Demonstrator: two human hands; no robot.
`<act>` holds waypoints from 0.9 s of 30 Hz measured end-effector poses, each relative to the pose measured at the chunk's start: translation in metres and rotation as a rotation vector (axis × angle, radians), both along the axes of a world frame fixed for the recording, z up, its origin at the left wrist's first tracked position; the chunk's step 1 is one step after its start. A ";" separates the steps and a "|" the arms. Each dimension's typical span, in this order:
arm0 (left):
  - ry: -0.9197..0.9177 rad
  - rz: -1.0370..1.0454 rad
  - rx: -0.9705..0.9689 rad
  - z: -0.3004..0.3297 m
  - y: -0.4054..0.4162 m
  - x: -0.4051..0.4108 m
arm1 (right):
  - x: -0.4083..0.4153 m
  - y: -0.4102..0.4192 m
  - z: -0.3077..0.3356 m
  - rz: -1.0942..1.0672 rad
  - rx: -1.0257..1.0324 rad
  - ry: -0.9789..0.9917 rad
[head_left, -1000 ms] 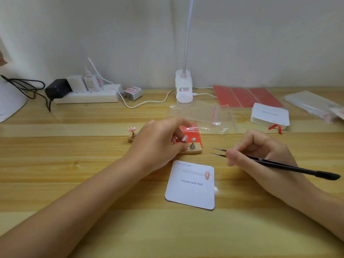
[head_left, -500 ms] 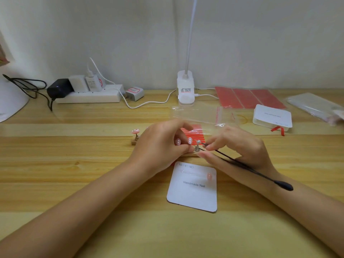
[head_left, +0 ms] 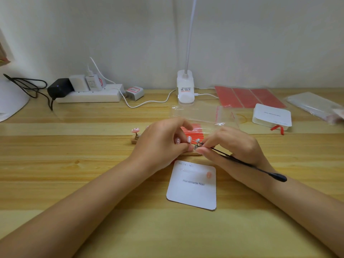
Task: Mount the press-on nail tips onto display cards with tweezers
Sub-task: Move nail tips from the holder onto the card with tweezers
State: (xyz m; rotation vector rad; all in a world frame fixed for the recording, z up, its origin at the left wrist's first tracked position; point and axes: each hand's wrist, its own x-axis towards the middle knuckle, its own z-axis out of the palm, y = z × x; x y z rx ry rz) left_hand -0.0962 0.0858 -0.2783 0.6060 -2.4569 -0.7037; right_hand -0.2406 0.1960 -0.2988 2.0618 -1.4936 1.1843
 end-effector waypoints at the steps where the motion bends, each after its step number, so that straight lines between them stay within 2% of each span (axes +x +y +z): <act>1: -0.001 -0.002 -0.001 0.000 0.000 0.000 | 0.000 0.001 0.000 -0.002 0.012 -0.014; 3: -0.001 -0.006 -0.003 0.000 0.000 0.000 | 0.001 0.002 -0.001 -0.002 0.032 -0.101; 7: -0.011 -0.003 -0.013 0.000 0.002 -0.001 | 0.002 0.000 -0.001 0.002 0.019 -0.415; 18: -0.081 -0.011 -0.107 0.002 0.007 0.004 | 0.004 0.004 0.005 -0.038 0.134 -0.700; 22: -0.084 -0.029 -0.065 0.010 0.009 0.008 | 0.003 0.004 0.006 -0.057 0.163 -0.796; 24: -0.042 -0.036 -0.083 0.018 0.009 0.011 | 0.001 0.004 0.006 -0.057 0.162 -0.829; 27: 0.114 -0.115 -0.179 0.032 0.012 0.017 | 0.000 0.004 0.006 -0.065 0.155 -0.849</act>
